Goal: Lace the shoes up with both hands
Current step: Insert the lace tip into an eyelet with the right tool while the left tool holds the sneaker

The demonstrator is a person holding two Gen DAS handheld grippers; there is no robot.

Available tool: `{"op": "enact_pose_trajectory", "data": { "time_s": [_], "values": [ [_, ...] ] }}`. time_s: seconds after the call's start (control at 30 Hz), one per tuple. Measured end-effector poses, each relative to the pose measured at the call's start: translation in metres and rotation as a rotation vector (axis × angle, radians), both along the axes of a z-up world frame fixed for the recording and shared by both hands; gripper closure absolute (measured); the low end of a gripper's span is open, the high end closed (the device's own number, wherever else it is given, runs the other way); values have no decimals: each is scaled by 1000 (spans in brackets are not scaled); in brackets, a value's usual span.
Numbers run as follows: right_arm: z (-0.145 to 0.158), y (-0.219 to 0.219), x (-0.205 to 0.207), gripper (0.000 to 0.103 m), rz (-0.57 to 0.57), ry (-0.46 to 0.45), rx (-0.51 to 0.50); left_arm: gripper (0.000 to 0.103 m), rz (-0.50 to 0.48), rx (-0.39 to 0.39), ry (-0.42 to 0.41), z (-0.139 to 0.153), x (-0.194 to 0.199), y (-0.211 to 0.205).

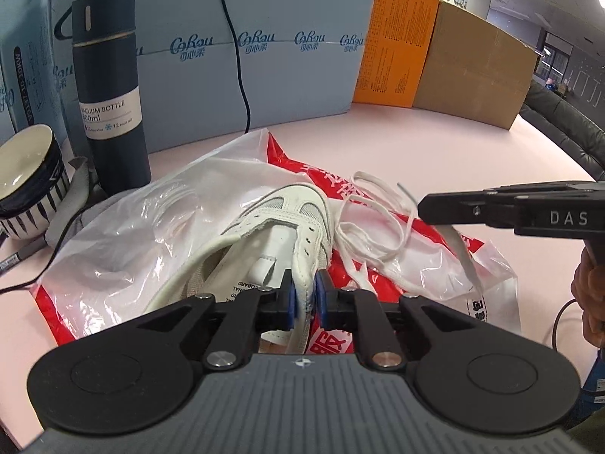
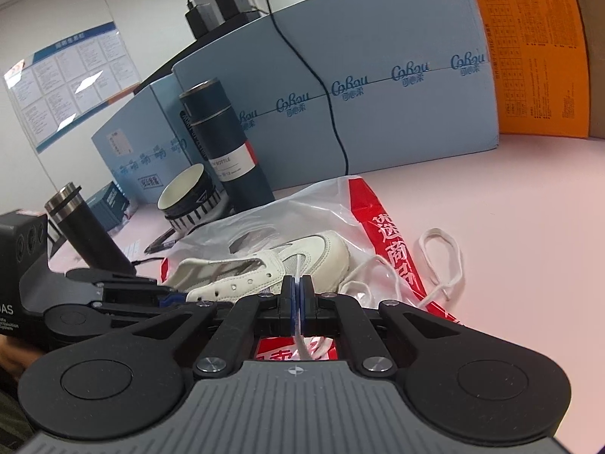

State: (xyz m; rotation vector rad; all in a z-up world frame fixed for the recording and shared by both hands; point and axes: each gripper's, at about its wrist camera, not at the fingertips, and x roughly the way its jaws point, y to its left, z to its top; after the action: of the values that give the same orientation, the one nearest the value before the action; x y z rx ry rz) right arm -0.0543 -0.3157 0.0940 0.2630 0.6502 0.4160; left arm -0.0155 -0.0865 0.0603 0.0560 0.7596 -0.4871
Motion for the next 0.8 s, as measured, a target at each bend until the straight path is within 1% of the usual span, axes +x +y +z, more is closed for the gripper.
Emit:
{"op": "enact_pose_trajectory", "data": {
  "time_s": [0.07,0.13,0.23,0.37,0.53,0.67,0.8],
  "values": [
    [2,3,3,100,31,1,-28,83,-1,3,-13,0,1,-2],
    [7,5,7,100,73,-3,-67,80,-4,9,-24,0,4,-7],
    [20,10,14,100,156,-25,-159,78,-8,24,-31,-2,11,-14],
    [38,13,25,100,254,-61,-288,78,-12,53,-54,-9,15,-19],
    [53,24,35,100,394,-109,-472,78,-12,85,-104,-11,7,-22],
    [52,38,44,100,507,-116,-580,78,-2,74,-108,-13,3,-21],
    [46,52,49,100,609,-120,-661,78,1,57,-110,-13,2,-19]
  ]
}}
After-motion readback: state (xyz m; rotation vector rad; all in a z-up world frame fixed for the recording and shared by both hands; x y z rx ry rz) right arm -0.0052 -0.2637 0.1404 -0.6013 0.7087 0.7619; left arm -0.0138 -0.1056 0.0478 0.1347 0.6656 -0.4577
